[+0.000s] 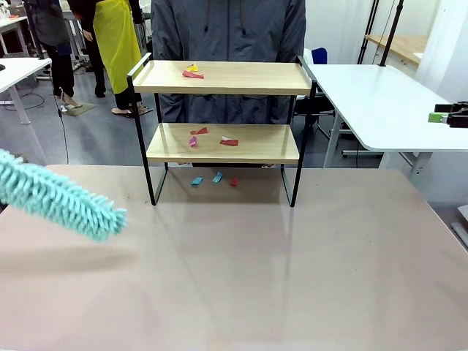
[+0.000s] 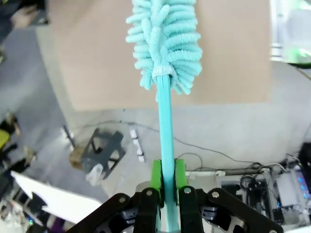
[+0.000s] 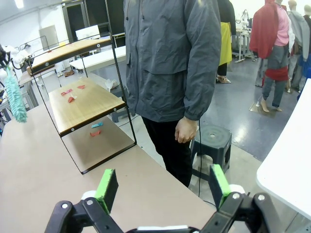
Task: Clean the shelf.
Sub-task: Clean the specific section of the Shelf indicated by the human with the Duster.
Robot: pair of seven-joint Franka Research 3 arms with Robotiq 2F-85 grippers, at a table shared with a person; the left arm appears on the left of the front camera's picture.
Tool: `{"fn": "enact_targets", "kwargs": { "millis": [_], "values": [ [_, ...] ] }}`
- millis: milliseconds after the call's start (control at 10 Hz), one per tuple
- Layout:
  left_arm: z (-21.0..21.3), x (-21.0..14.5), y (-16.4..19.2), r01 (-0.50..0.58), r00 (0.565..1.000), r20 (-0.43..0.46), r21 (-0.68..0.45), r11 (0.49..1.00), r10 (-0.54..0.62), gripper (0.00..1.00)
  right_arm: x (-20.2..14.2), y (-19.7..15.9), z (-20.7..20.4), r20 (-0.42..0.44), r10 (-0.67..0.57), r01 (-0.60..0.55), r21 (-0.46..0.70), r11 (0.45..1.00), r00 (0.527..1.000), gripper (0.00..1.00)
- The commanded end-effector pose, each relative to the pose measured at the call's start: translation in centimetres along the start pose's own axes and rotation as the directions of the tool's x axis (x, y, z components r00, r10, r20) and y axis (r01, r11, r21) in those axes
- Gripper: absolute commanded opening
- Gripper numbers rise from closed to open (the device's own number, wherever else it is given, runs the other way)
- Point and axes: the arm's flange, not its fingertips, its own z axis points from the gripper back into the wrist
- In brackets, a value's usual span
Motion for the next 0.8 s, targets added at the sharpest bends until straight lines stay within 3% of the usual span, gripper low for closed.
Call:
{"fn": "enact_targets", "kwargs": {
  "millis": [0,700],
  "values": [
    [1.21,1.29,-1.95,0.113,0.992,0.052,-0.051,0.992,-0.111,0.13,0.21,0.03,-0.11,-0.004,0.006,-0.006,-0.002,1.0,1.0,1.0],
    [0.61,1.92,-1.89,0.08,0.996,0.04,-0.049,0.996,-0.078,0.13,0.21,0.03,-0.11,-0.004,0.006,-0.006,-0.002,1.0,1.0,1.0]
  ]
}}
